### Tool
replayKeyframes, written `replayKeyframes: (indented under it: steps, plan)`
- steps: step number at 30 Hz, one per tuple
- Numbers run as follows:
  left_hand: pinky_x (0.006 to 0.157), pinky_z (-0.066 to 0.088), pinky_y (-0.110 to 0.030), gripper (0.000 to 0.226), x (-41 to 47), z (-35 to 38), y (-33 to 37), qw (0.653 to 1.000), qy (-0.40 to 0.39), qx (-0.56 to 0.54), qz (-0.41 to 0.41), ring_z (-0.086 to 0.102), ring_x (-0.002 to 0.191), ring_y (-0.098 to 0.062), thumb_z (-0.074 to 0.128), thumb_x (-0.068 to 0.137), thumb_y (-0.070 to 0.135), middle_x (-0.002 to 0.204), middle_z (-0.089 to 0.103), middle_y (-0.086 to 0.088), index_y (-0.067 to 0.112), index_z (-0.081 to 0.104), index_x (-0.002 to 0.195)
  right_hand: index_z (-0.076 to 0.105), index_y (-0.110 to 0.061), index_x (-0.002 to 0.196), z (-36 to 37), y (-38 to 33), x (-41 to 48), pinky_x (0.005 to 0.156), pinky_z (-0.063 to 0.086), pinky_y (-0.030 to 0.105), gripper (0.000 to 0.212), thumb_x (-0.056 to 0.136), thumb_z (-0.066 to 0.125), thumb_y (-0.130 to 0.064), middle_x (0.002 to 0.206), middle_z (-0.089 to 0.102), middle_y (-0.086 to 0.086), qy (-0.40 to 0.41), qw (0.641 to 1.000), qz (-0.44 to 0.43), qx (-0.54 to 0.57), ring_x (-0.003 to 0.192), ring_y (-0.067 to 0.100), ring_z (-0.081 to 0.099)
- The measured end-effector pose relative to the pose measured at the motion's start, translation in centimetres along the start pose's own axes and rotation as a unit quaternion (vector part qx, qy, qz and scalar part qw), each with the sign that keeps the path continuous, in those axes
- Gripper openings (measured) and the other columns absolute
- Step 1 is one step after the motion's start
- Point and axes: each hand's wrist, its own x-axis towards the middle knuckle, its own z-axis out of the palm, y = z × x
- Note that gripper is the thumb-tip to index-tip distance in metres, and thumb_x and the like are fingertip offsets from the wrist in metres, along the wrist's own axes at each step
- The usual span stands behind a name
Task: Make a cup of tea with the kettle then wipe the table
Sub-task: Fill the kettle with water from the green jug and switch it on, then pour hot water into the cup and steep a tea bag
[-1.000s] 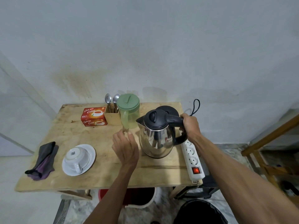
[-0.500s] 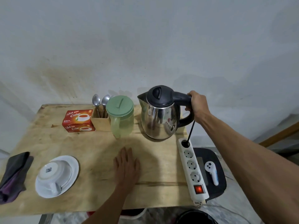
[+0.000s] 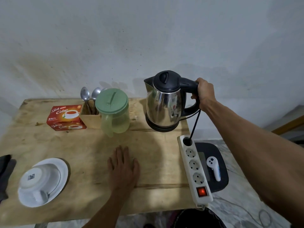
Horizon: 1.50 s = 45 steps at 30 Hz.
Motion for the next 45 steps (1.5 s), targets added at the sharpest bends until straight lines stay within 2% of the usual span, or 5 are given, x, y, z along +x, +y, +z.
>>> replayKeyframes:
  steps: [11, 15, 18, 24, 45]
  plan:
    - [0.117, 0.021, -0.056, 0.068, 0.0, 0.0, 0.1, 1.0, -0.001, -0.018, -0.009, 0.026, 0.147, -0.033, 0.027, 0.092, 0.048, 0.158, 0.03, -0.017, 0.012, 0.033, 0.149, 0.058, -0.008, 0.075, -0.1, 1.0, 0.8, 0.056, 0.041, 0.031, 0.02, 0.081, 0.046, -0.022, 0.064, 0.055, 0.009, -0.014, 1.0, 0.004, -0.003, 0.049, 0.021, 0.05]
    - [0.117, 0.021, -0.055, 0.068, 0.0, 0.0, 0.1, 1.0, -0.002, -0.017, -0.011, 0.026, 0.147, -0.032, 0.027, 0.092, 0.049, 0.158, 0.03, -0.016, 0.013, 0.033, 0.149, 0.061, -0.009, 0.072, -0.5, 1.2, 0.8, 0.066, 0.043, 0.036, 0.028, 0.08, 0.052, -0.035, 0.065, 0.06, 0.01, -0.014, 1.0, -0.003, 0.001, 0.061, 0.025, 0.054]
    - [0.117, 0.019, -0.056, 0.068, 0.0, -0.2, 0.1, 1.0, -0.005, -0.026, -0.01, 0.024, 0.147, -0.033, 0.026, 0.091, 0.049, 0.157, 0.03, -0.017, 0.012, 0.033, 0.149, 0.067, -0.006, 0.082, -1.1, 1.2, 0.0, 0.066, 0.039, 0.034, 0.041, 0.084, 0.051, -0.044, 0.067, 0.063, 0.012, -0.037, 0.999, -0.017, -0.006, 0.064, 0.023, 0.051]
    - [0.116, 0.021, -0.057, 0.068, 0.0, -0.4, 0.1, 1.0, -0.015, -0.013, -0.009, 0.027, 0.146, -0.034, 0.025, 0.092, 0.049, 0.156, 0.032, -0.017, 0.011, 0.035, 0.148, 0.056, -0.014, 0.081, -1.7, 1.7, -1.5, 0.071, 0.036, 0.034, 0.026, 0.09, 0.053, -0.038, 0.081, 0.05, 0.007, -0.037, 0.998, -0.048, 0.019, 0.076, 0.022, 0.045]
    - [0.115, 0.022, -0.057, 0.067, 0.1, -0.3, 0.1, 1.0, -0.012, -0.014, -0.006, 0.029, 0.144, -0.036, 0.028, 0.091, 0.047, 0.155, 0.034, -0.018, 0.011, 0.035, 0.146, 0.067, -0.012, 0.098, -2.5, 2.4, -0.8, 0.085, 0.045, 0.036, 0.048, 0.093, 0.05, -0.057, 0.089, 0.062, 0.003, -0.064, 0.989, -0.104, -0.085, 0.084, 0.019, 0.055]
